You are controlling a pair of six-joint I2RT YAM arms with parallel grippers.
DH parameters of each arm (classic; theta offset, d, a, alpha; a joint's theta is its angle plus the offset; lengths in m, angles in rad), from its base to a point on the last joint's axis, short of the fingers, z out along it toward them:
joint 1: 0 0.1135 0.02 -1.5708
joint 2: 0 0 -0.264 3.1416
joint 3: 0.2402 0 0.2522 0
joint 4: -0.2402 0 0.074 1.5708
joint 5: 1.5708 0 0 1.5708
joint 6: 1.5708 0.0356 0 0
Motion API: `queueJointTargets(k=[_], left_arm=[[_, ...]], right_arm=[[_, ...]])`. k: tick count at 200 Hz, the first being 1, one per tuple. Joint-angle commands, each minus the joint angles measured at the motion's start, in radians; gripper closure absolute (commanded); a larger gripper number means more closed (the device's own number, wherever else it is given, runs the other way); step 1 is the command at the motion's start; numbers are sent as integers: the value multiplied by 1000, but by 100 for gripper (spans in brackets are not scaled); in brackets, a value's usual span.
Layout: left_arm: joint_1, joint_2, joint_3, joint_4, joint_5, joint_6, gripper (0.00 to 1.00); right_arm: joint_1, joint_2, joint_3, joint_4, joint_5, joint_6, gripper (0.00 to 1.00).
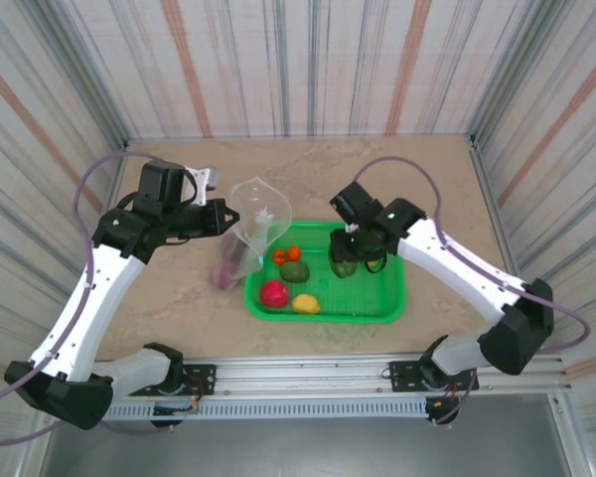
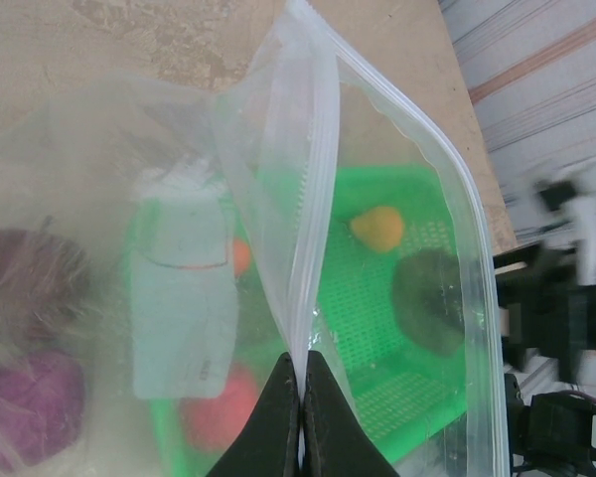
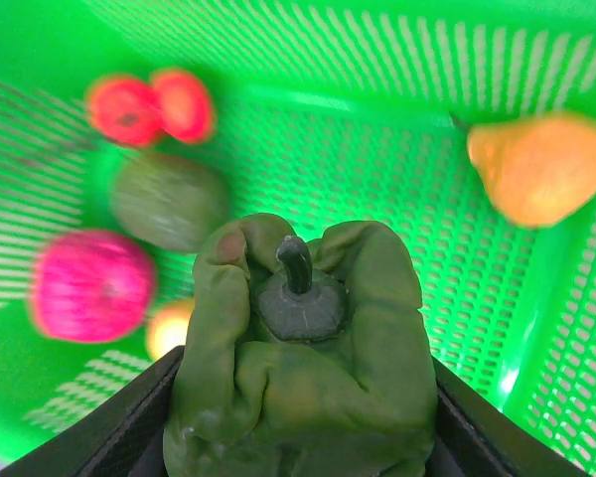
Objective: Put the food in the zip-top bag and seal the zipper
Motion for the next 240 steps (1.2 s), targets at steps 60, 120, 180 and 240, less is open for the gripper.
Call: queueJointTargets(k=[60, 120, 180, 240], left_arm=[[2, -8, 73, -21, 53, -27, 100], [2, -6, 86, -24, 53, -34, 100], [3, -3, 123, -42, 47, -23, 100], [2, 14, 165, -46, 43, -19, 100]], right_arm=[[33, 17, 447, 46, -105, 19, 47], [114, 270, 730, 46, -173, 12, 47], [144, 419, 752, 12, -144, 36, 49], [172, 537, 785, -46, -138, 58, 48]])
